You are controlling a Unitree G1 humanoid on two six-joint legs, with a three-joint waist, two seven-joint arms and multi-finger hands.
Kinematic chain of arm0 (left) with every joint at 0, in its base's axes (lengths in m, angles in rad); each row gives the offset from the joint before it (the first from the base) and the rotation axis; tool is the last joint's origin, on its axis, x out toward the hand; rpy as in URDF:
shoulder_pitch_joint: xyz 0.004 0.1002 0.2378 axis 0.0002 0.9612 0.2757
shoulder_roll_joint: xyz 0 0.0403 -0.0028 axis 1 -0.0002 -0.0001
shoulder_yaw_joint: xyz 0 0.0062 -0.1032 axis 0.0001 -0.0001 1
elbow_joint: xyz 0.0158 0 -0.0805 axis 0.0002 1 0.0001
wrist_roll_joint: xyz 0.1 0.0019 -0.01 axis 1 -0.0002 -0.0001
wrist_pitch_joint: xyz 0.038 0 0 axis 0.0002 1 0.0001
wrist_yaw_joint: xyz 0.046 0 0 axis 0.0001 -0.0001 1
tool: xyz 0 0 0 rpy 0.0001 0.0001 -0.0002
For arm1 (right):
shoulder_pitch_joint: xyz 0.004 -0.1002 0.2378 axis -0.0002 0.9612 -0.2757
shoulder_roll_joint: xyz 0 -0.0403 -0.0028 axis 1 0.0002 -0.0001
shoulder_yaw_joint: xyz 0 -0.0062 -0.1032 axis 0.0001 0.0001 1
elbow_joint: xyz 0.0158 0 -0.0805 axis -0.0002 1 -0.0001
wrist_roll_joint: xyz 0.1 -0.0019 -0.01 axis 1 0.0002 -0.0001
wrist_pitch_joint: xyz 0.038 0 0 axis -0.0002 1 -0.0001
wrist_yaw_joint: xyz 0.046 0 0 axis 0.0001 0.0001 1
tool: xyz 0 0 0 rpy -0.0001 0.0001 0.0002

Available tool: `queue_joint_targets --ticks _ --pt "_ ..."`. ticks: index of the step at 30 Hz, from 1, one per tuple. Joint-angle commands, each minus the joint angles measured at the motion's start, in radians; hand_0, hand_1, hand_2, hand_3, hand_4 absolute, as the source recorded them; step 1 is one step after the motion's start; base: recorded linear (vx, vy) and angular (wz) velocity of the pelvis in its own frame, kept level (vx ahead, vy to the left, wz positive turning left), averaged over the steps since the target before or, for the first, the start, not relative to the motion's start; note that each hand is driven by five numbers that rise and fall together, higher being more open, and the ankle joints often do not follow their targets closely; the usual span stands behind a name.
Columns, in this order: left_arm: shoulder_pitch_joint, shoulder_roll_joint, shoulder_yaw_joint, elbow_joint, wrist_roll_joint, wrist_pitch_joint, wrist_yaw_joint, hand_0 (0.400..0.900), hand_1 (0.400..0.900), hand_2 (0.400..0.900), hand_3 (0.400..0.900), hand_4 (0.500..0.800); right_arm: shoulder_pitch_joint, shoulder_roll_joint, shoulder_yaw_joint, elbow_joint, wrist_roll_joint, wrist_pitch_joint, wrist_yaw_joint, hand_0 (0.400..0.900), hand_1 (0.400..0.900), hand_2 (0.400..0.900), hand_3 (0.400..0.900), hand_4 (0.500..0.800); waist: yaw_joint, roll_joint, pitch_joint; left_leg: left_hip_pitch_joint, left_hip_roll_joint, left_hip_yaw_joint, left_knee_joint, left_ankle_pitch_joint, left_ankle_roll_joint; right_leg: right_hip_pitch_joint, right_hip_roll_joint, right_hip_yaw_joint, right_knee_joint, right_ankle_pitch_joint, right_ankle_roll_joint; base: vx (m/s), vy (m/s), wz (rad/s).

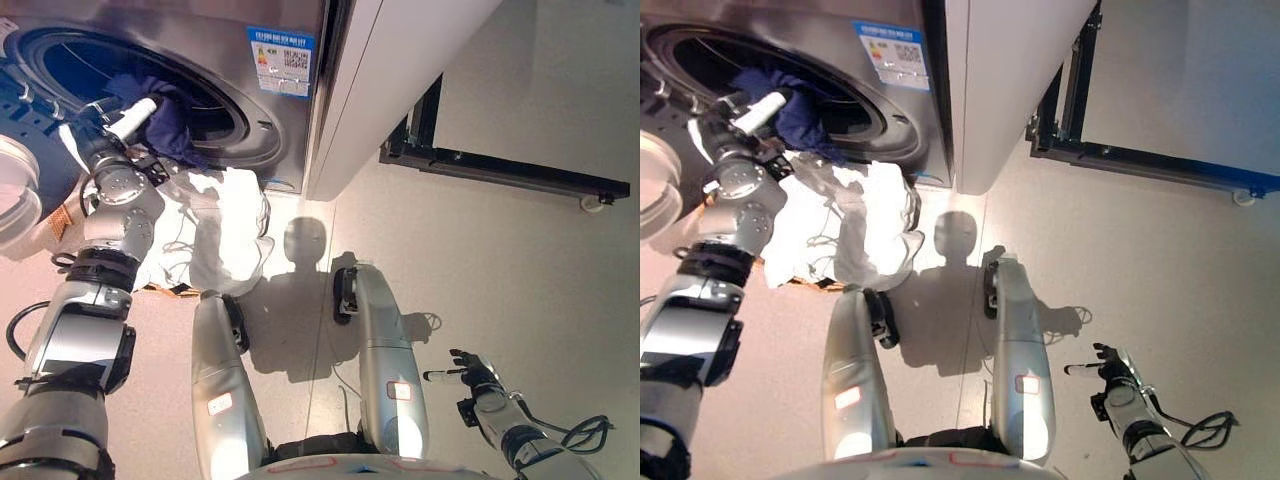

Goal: Put the clothes in the basket into the washing machine.

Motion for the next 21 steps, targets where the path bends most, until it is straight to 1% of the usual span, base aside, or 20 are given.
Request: queue_joint_targets --ticks 1,3,5,7,9,10,11,12,13,17,19,21 --pt "-0.066 0.077 0.000 -0.064 0.126 -0.068 0.060 0.400 0.400 0.400 0.400 0.500 0.174 -0.075 -0.047 0.088 0.037 0.017 -0.032 0.900 0.900 0.900 0.900 0.800 -0.025 0.042 -0.179 -0.014 0.003 0.005 -0.085 0.030 0.136 0.057 -0.064 0.022 -0.149 0.078 0.061 -0.01 0.041 -0.06" --pt "-0.091 0.094 -0.015 -0.069 0.145 -0.062 0.072 0.400 0.400 0.400 0.400 0.500 0.175 -0.085 -0.058 0.092 0.048 0.020 -0.036 0.900 0.900 0.900 0.900 0.800 -0.028 0.043 -0.174 -0.024 0.010 0.006 -0.081 0.034 0.130 0.050 -0.067 0.025 -0.151 0.083 0.065 -0.03 0.053 -0.06" --pt "-0.123 0.115 -0.034 -0.070 0.145 -0.047 0.069 0.400 0.400 0.400 0.400 0.500 0.180 -0.096 -0.070 0.097 0.058 0.020 -0.034 0.900 0.900 0.900 0.900 0.800 -0.032 0.043 -0.171 -0.039 0.017 0.004 -0.071 0.029 0.127 0.037 -0.070 0.029 -0.146 0.085 0.069 -0.03 0.039 -0.05" --pt "-0.159 0.135 -0.060 -0.067 0.129 -0.031 0.045 0.400 0.400 0.400 0.400 0.500 0.184 -0.111 -0.090 0.106 0.057 0.013 -0.026 0.900 0.900 0.900 0.900 0.800 -0.039 0.041 -0.167 -0.061 0.025 0.003 -0.054 0.025 0.123 0.022 -0.071 0.033 -0.138 0.085 0.070 -0.05 0.037 -0.08" --pt "-0.187 0.148 -0.086 -0.064 0.103 -0.033 0.037 0.400 0.400 0.400 0.400 0.500 0.188 -0.122 -0.107 0.111 0.050 0.013 -0.018 0.900 0.900 0.900 0.900 0.800 -0.045 0.038 -0.165 -0.083 0.032 0.002 -0.038 0.022 0.121 0.006 -0.067 0.038 -0.131 0.085 0.071 -0.06 0.035 -0.09" --pt "-0.199 0.151 -0.098 -0.063 0.102 -0.034 0.043 0.506 0.506 0.506 0.506 0.564 0.191 -0.128 -0.114 0.116 0.051 0.014 -0.014 0.900 0.900 0.900 0.900 0.800 -0.048 0.036 -0.164 -0.093 0.033 0.001 -0.032 0.020 0.120 -0.001 -0.065 0.040 -0.129 0.084 0.072 -0.06 0.024 -0.07" --pt "-0.210 0.153 -0.106 -0.059 0.093 -0.026 0.047 0.765 0.765 0.765 0.765 0.719 0.193 -0.132 -0.121 0.122 0.054 0.014 -0.011 0.900 0.900 0.900 0.900 0.800 -0.049 0.035 -0.163 -0.100 0.034 0.000 -0.028 0.019 0.120 -0.006 -0.062 0.042 -0.127 0.083 0.071 -0.04 0.016 -0.06" --pt "-0.219 0.156 -0.115 -0.051 0.087 -0.021 0.029 0.900 0.900 0.900 0.900 0.800 0.193 -0.135 -0.127 0.129 0.054 0.012 -0.007 0.900 0.900 0.900 0.900 0.800 -0.051 0.035 -0.162 -0.105 0.035 -0.001 -0.025 0.018 0.119 -0.009 -0.060 0.044 -0.126 0.083 0.071 -0.03 0.012 -0.05" --pt "-0.238 0.163 -0.135 -0.032 0.085 -0.015 0.007 0.900 0.900 0.900 0.900 0.800 0.192 -0.138 -0.134 0.137 0.047 0.008 -0.001 0.900 0.900 0.900 0.900 0.800 -0.054 0.034 -0.161 -0.112 0.034 -0.002 -0.019 0.016 0.120 -0.013 -0.057 0.046 -0.126 0.084 0.071 -0.04 0.008 -0.05" --pt "-0.274 0.177 -0.174 -0.013 0.049 -0.001 0.011 0.900 0.900 0.900 0.900 0.800 0.187 -0.150 -0.139 0.144 0.039 -0.003 0.020 0.900 0.900 0.900 0.900 0.800 -0.056 0.030 -0.158 -0.132 0.030 -0.006 -0.006 0.012 0.117 -0.027 -0.047 0.052 -0.128 0.086 0.071 -0.05 -0.009 -0.03" --pt "-0.286 0.180 -0.185 -0.007 0.033 0.008 0.000 0.900 0.900 0.900 0.900 0.800 0.181 -0.153 -0.133 0.134 0.048 -0.005 0.024 0.900 0.900 0.900 0.900 0.800 -0.056 0.029 -0.156 -0.136 0.028 -0.006 -0.007 0.013 0.117 -0.029 -0.044 0.053 -0.133 0.088 0.070 -0.05 -0.022 0.01" --pt "-0.296 0.185 -0.192 -0.003 0.028 0.009 0.005 0.900 0.900 0.900 0.900 0.800 0.176 -0.154 -0.122 0.116 0.056 -0.004 0.027 0.900 0.900 0.900 0.900 0.800 -0.057 0.030 -0.153 -0.140 0.028 -0.005 -0.013 0.018 0.116 -0.030 -0.040 0.054 -0.139 0.089 0.068 -0.06 -0.013 0.01"
